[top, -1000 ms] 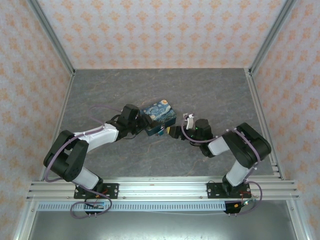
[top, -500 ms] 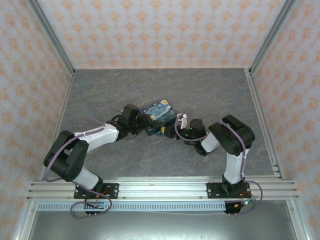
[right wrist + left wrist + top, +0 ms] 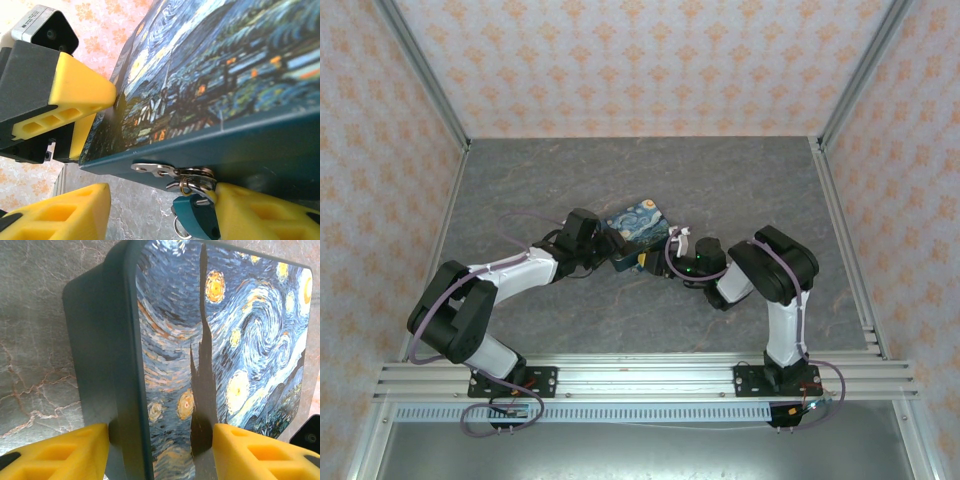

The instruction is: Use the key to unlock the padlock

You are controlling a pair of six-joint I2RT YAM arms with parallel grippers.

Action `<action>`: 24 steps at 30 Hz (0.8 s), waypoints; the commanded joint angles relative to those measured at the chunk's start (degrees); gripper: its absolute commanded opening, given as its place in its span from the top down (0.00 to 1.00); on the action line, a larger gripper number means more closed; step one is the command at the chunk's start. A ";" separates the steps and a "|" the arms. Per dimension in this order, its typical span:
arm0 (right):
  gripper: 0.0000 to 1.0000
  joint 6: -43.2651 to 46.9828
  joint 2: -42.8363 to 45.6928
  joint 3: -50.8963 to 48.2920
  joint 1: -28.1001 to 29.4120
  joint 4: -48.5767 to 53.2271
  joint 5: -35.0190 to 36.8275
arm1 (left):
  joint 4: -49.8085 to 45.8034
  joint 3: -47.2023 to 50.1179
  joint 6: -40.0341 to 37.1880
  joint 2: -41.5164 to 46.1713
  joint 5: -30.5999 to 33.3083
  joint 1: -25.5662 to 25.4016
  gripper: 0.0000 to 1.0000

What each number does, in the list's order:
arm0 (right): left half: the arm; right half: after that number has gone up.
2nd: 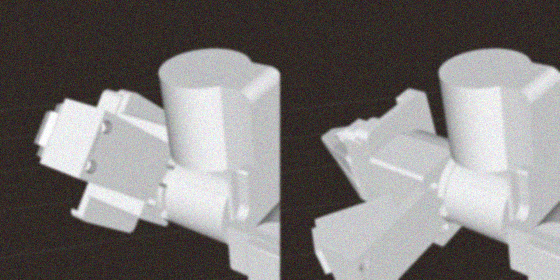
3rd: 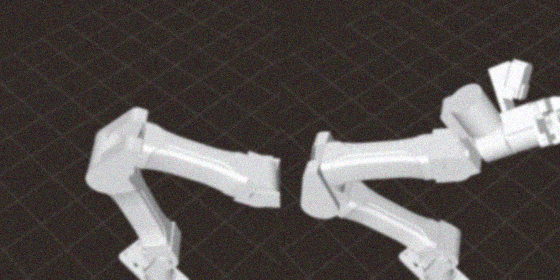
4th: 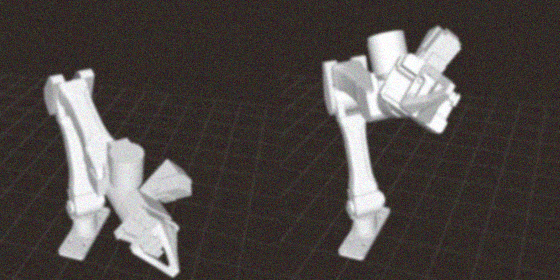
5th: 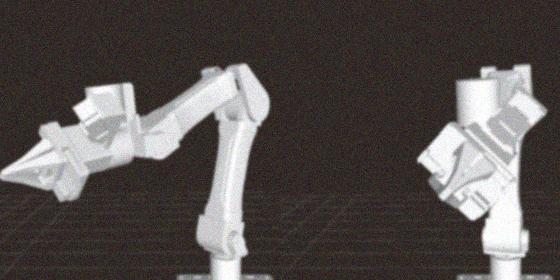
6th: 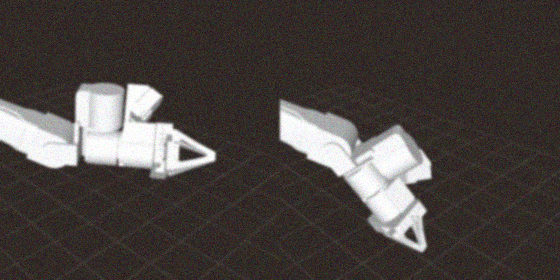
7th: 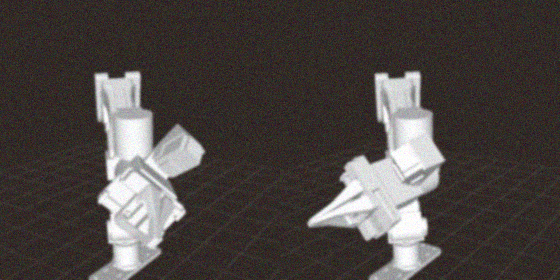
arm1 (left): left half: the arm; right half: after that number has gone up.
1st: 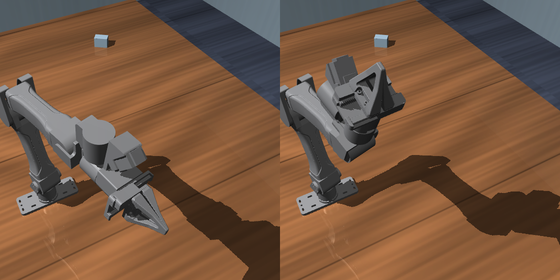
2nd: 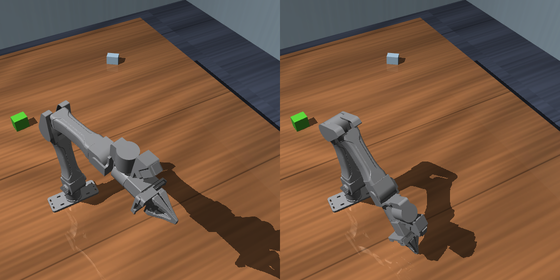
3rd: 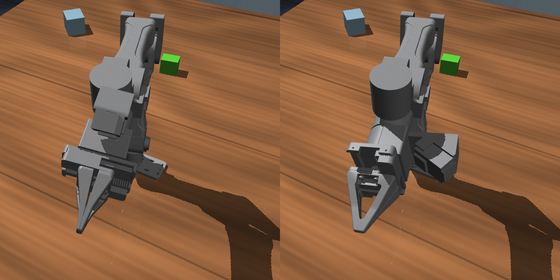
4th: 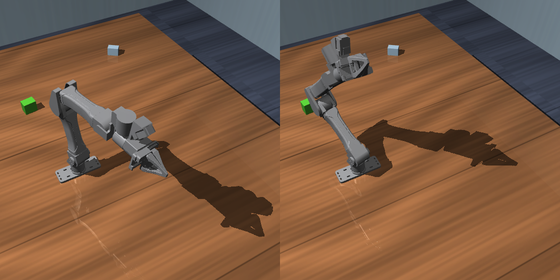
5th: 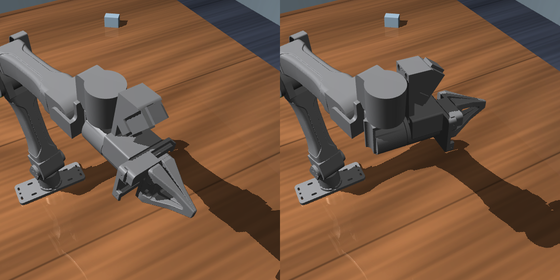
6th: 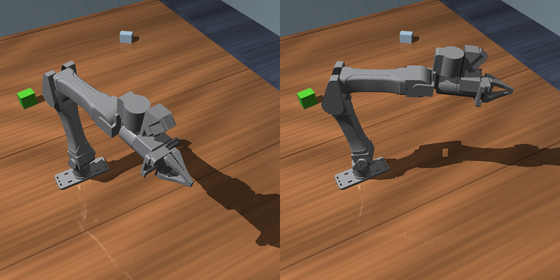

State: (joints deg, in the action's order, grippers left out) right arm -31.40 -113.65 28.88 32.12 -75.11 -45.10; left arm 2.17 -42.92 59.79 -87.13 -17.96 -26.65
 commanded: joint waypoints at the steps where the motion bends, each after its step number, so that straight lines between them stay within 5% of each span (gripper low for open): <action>1: 0.48 0.50 0.28 -0.09 0.27 -3.48 -1.41 | -5.12 0.93 0.06 -1.64 1.05 -1.01 0.44; 24: 0.93 3.10 3.35 -1.19 -0.27 2.24 -0.17 | -6.65 1.17 -0.28 -0.19 1.96 -0.96 0.44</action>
State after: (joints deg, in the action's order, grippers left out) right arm -29.30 -112.31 27.88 31.77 -70.70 -44.40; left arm 2.15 -42.92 59.99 -87.02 -17.52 -27.00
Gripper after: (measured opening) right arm 0.086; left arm 0.560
